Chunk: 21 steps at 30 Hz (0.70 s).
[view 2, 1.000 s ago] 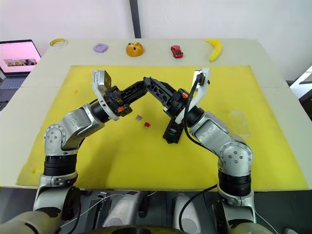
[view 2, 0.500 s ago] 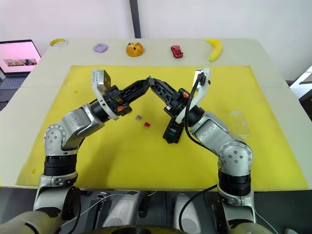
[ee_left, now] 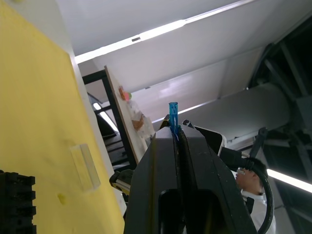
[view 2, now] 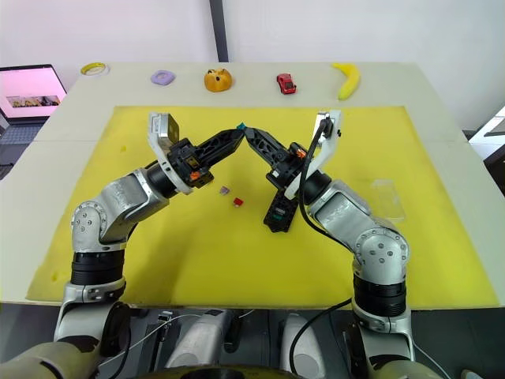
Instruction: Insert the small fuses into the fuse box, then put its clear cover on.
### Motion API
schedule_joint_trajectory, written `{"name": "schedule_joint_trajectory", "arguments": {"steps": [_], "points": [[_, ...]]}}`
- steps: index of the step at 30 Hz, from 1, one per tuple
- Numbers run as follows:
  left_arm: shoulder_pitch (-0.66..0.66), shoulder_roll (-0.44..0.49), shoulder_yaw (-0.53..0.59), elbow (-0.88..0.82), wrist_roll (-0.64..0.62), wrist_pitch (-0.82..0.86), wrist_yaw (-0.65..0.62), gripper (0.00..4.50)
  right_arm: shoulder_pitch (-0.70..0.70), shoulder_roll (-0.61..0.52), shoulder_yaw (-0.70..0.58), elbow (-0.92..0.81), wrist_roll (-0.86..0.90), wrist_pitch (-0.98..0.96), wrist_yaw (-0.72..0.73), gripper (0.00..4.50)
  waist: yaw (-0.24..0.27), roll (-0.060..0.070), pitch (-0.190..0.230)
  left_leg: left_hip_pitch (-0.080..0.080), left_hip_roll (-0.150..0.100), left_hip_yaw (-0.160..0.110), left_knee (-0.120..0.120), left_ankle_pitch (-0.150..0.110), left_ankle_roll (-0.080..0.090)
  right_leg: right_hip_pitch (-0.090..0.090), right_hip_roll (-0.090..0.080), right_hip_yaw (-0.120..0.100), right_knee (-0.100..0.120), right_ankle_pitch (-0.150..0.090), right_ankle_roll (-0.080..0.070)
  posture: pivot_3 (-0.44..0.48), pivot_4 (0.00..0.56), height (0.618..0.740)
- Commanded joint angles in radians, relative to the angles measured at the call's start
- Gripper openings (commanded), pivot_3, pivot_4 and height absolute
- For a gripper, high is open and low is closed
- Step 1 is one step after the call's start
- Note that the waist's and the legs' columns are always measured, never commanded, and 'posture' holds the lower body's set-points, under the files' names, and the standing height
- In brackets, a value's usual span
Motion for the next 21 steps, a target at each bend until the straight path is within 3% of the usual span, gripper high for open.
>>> {"name": "schedule_joint_trajectory", "arguments": {"steps": [1,8,9,21], "points": [[-0.013,0.000,-0.005,-0.025,-0.009,-0.001,-0.008,0.00,-0.018,0.001,0.006,-0.021,0.027,0.001,0.005,0.46,0.000,0.000,0.000,0.000,0.000,0.000,0.000,0.000,0.000,0.000,0.000,0.000,0.000,0.000,0.000,0.000,0.150,0.735],[-0.014,-0.001,-0.006,-0.024,-0.009,0.000,-0.011,0.00,-0.018,0.000,0.008,-0.023,0.029,0.003,0.003,0.46,0.000,0.000,0.000,0.000,0.000,0.000,0.000,0.000,0.000,0.000,0.000,0.000,0.000,0.000,0.000,0.000,0.150,0.735],[-0.014,-0.001,-0.006,-0.024,-0.009,0.001,-0.011,0.00,-0.017,0.000,0.008,-0.023,0.029,0.003,0.001,0.21,0.000,0.000,0.000,0.000,0.000,0.000,0.000,0.000,0.000,0.000,0.000,0.000,0.000,0.000,0.000,0.000,0.150,0.735],[-0.013,0.005,-0.010,-0.018,-0.009,-0.005,-0.011,0.00,-0.029,0.004,0.000,-0.028,0.055,-0.006,-0.005,0.21,0.000,0.000,0.000,0.000,0.000,0.000,0.000,0.000,0.000,0.000,0.000,0.000,0.000,0.000,0.000,0.000,0.150,0.735]]}}
